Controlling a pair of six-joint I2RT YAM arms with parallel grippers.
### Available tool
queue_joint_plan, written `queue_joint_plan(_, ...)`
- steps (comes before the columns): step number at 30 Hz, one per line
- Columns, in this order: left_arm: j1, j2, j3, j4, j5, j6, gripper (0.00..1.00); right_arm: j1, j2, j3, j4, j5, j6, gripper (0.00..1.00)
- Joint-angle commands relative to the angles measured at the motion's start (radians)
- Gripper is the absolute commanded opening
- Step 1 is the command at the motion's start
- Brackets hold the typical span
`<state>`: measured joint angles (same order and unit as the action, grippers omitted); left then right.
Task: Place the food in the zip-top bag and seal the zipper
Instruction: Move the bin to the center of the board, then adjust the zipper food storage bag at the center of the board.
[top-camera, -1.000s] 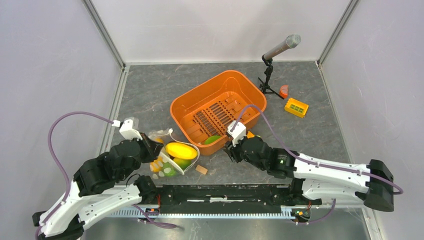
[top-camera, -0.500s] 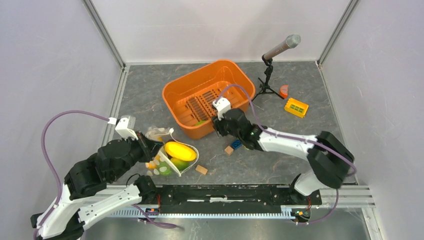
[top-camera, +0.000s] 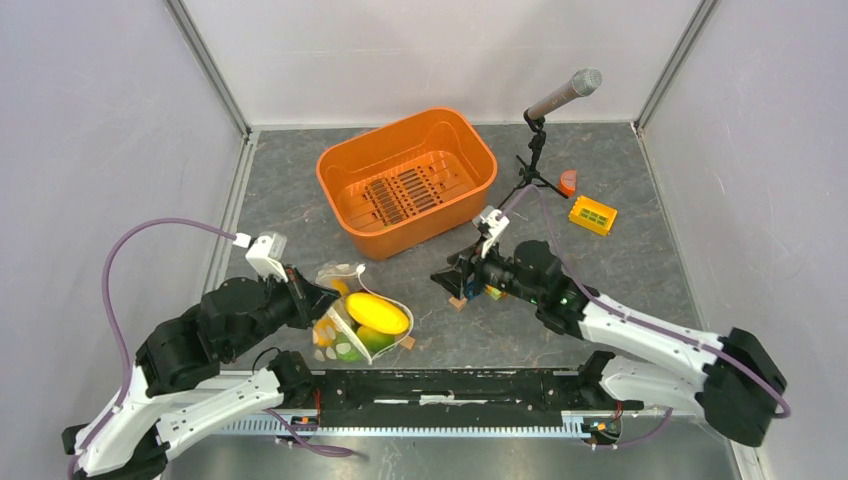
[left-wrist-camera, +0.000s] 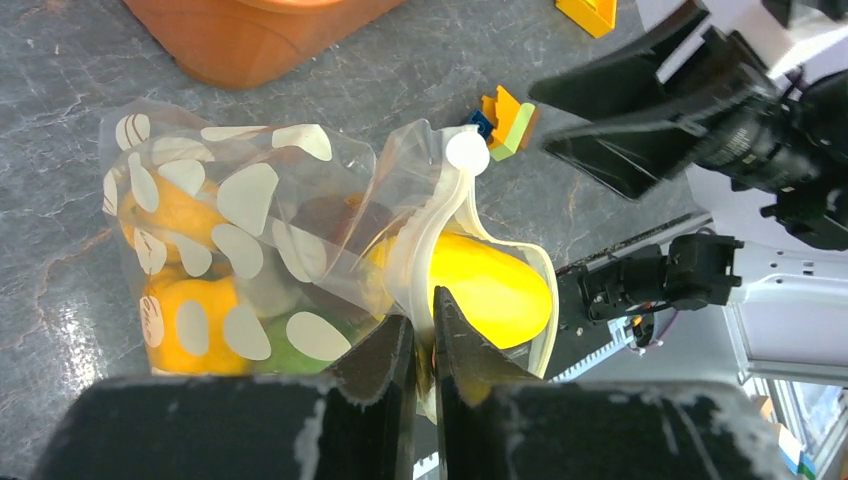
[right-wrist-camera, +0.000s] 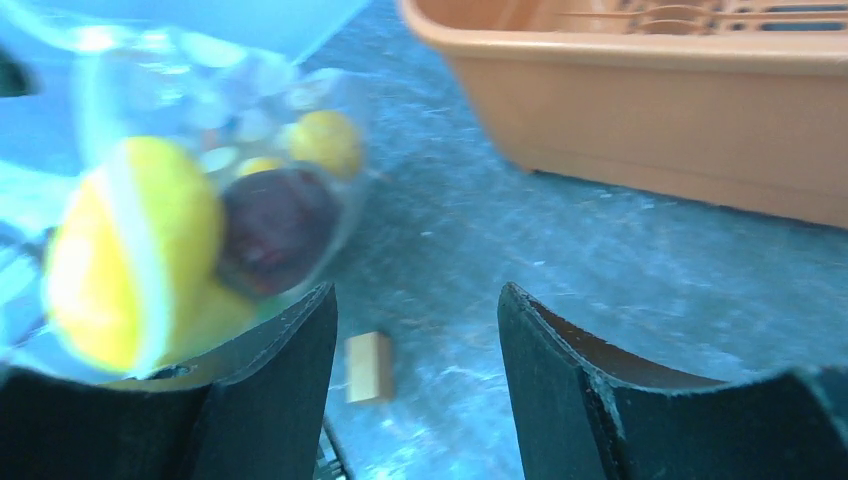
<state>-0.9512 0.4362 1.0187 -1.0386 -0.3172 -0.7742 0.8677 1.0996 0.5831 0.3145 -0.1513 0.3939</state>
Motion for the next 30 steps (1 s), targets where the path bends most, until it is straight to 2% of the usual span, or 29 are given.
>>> queue_joint_plan(1, -0.003, 0.012, -0.017, 0.107, 0.035, 0.068, 0.16, 0.059, -0.113, -0.063, 0.082, -0.111, 0.099, 0.64)
queue_joint_plan(5, -0.004, -0.004, -0.059, 0.157, 0.062, 0.08, 0.16, 0.14, -0.115, -0.067, 0.067, -0.104, 0.091, 0.58)
queue_joint_plan(9, -0.004, -0.004, -0.106, 0.197, 0.079, 0.073, 0.16, 0.226, -0.057, -0.032, 0.04, -0.046, 0.07, 0.57)
queue_joint_plan(15, -0.003, -0.026, -0.131, 0.199, 0.069, 0.073, 0.15, 0.268, -0.018, -0.04, 0.025, -0.018, 0.063, 0.52)
queue_joint_plan(20, -0.002, -0.053, -0.158, 0.199, 0.066, 0.066, 0.15, 0.301, -0.038, -0.043, -0.005, 0.021, 0.038, 0.51)
queue_joint_plan(22, -0.003, -0.067, -0.173, 0.205, 0.067, 0.058, 0.15, 0.302, -0.025, -0.029, -0.051, 0.059, 0.03, 0.48)
queue_joint_plan(26, -0.003, -0.094, -0.202, 0.228, 0.065, 0.047, 0.16, 0.333, 0.037, 0.012, -0.101, 0.106, 0.001, 0.48)
queue_joint_plan(30, -0.002, -0.103, -0.207, 0.224, 0.067, 0.046, 0.16, 0.37, 0.094, 0.062, -0.148, 0.232, -0.03, 0.45)
